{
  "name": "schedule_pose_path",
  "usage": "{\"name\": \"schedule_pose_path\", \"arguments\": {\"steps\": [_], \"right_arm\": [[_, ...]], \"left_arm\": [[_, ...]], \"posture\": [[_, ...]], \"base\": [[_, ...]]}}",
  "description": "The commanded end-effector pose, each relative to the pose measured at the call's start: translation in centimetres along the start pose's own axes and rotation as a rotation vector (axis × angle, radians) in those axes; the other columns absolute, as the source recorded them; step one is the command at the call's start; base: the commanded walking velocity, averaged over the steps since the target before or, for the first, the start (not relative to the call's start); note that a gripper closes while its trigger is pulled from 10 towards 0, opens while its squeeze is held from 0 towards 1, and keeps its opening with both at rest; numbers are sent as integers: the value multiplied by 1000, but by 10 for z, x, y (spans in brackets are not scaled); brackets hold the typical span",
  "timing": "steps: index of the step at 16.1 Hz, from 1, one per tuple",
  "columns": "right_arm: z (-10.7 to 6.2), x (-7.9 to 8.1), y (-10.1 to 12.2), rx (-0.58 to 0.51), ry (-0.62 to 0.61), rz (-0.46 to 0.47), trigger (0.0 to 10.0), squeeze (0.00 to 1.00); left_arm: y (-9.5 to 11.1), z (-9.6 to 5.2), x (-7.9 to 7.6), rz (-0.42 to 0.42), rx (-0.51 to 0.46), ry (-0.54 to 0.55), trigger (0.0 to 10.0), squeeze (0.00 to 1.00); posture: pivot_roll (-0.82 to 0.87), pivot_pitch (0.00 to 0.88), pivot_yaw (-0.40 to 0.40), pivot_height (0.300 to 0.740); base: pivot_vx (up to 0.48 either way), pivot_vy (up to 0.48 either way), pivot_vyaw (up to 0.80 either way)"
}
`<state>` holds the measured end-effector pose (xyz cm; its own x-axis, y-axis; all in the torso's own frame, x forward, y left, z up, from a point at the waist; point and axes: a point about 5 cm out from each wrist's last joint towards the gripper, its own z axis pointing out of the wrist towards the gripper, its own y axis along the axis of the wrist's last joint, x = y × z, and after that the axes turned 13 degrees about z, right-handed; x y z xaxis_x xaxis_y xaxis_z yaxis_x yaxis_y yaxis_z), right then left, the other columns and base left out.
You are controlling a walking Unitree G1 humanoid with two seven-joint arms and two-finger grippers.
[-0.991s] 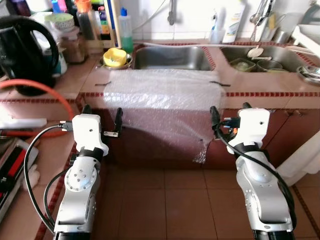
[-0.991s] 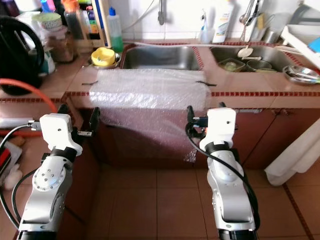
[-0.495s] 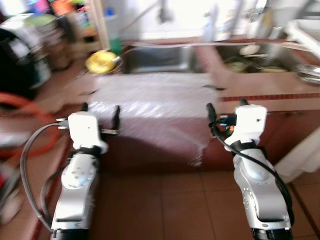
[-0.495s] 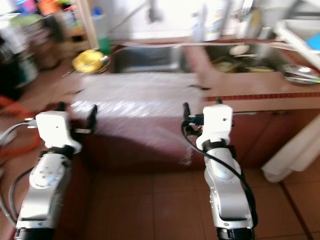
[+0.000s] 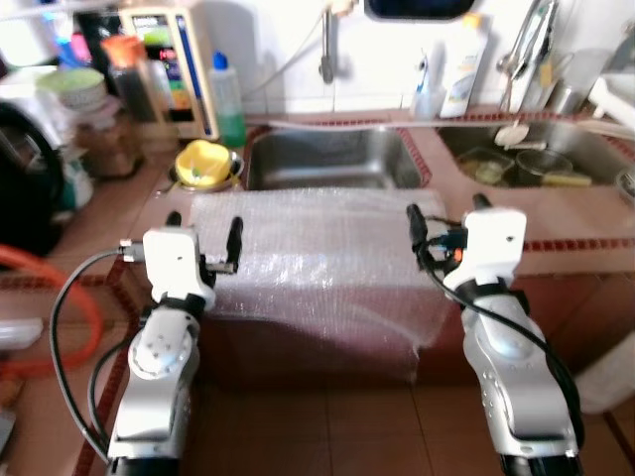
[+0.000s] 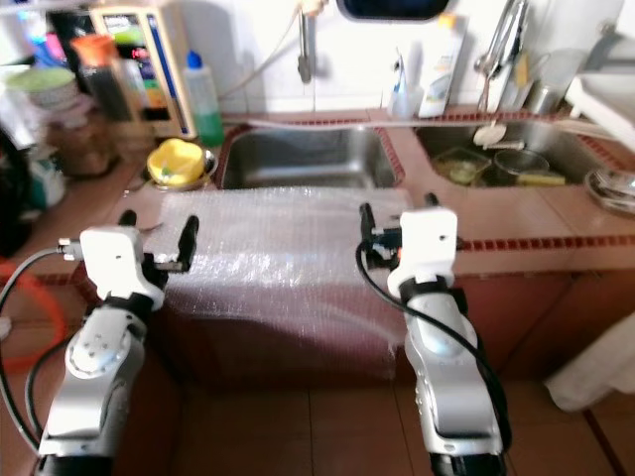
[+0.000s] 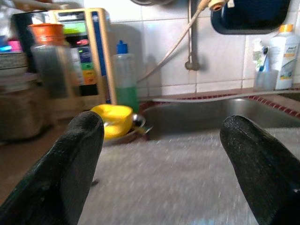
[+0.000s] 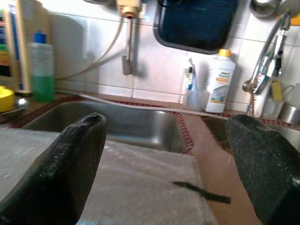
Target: Kitchen organization
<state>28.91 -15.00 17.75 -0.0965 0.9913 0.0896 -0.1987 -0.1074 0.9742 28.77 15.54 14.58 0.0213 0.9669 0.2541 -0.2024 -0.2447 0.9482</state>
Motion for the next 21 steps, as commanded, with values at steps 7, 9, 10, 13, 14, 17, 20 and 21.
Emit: {"name": "schedule_pose_path", "arguments": {"steps": [7, 9, 10, 13, 14, 17, 20, 21], "right_arm": [[0, -4, 4, -12, -5, -18, 10000, 0], [-1, -5, 3, -8, -9, -29, 10000, 0], [-1, -5, 2, -4, -14, -38, 10000, 0], [1, -6, 2, -6, -15, -41, 10000, 0], [1, -6, 2, -7, -16, -39, 10000, 0], [2, -4, 2, -10, -12, -38, 10000, 0], [4, -3, 2, -14, -9, -36, 10000, 0], [4, -3, 2, -15, -10, -35, 10000, 0]], "left_arm": [[3, 3, -6, -9, -5, -8, 10000, 0], [4, 0, -16, -31, -16, -35, 10000, 0], [4, 0, -17, -7, -14, -44, 10000, 0], [3, 3, -13, -13, -10, -34, 10000, 0], [3, 3, -14, -13, -11, -38, 10000, 0], [3, 4, -13, -12, -12, -34, 10000, 0], [3, 5, -12, -7, -9, -30, 10000, 0], [2, 5, -12, -4, -8, -29, 10000, 0]], "posture": [[-50, 0, 37, 740], [-51, 0, 35, 740], [-51, 0, 35, 740], [-49, 0, 39, 740], [-48, 0, 39, 740], [-45, 0, 40, 740], [-43, 0, 43, 740], [-43, 0, 44, 740]], "base": [[460, 0, 0], [0, 0, 0], [0, 0, 0], [0, -100, 0], [0, -454, 0], [0, -454, 0], [0, -467, 0], [0, -480, 0]]}}
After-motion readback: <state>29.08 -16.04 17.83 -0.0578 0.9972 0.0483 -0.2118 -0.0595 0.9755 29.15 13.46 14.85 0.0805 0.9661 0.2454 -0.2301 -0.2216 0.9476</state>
